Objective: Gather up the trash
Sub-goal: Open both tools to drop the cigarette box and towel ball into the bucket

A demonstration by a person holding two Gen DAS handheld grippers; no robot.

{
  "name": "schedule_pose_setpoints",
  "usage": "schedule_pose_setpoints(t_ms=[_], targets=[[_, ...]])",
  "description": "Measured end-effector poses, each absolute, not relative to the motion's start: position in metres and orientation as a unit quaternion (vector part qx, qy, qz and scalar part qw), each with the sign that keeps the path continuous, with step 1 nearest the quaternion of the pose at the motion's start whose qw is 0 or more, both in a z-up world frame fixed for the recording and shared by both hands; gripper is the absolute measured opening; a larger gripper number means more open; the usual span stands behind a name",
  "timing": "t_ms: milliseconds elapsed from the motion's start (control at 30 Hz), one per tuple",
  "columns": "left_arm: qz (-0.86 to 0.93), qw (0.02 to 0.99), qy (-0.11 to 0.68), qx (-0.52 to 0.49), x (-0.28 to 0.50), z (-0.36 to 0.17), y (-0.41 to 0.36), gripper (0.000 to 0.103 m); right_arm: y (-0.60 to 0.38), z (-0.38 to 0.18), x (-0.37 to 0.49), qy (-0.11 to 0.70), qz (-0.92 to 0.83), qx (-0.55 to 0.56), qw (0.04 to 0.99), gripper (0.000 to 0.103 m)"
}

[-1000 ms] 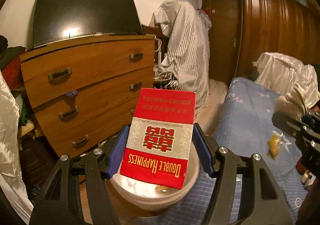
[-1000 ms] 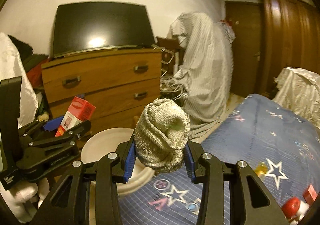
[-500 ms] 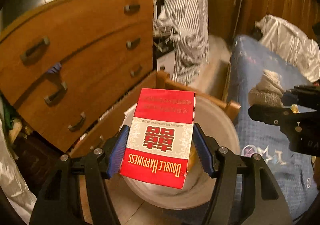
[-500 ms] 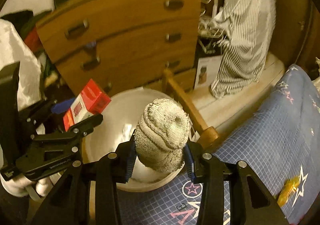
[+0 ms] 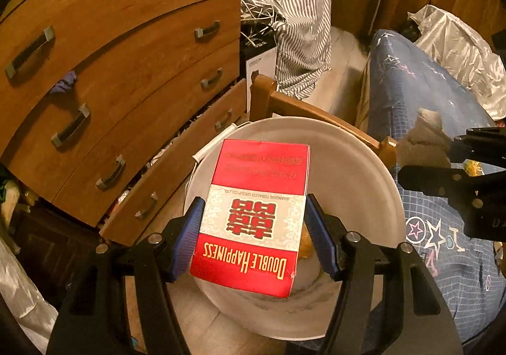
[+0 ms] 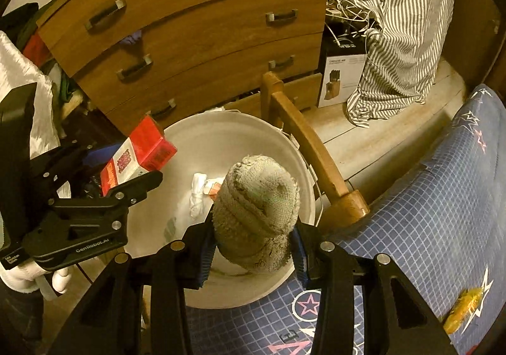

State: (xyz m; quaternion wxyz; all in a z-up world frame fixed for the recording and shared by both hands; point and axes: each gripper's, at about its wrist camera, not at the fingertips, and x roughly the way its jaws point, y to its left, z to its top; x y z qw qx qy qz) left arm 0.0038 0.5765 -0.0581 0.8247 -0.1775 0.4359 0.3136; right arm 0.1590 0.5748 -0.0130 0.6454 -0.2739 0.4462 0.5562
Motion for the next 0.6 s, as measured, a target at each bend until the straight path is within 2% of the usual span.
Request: schedule_pose_setpoints(t_ms=[200, 267, 333, 600], targets=[[0.314, 0.823, 0.437, -0.180, 0.005, -0.060, 0.578, 0.061, 0.573, -0.015, 0.160, 0.446, 0.562, -0.267, 0.644, 0.044], [0.316, 0.822, 0.438, -0.183, 0.005, -0.060, 0.580, 0.061, 0.572, -0.013, 0.161, 0.446, 0.566, -0.258, 0.643, 0.055], [0.318, 0.819, 0.439, -0.186, 0.004, -0.061, 0.582, 0.062, 0.570, -0.010, 0.161, 0.442, 0.570, -0.249, 0.646, 0.058], [0.323, 0.819, 0.435, -0.186, 0.001, -0.060, 0.583, 0.063, 0.547, 0.003, 0.171, 0.438, 0.576, -0.218, 0.655, 0.058]])
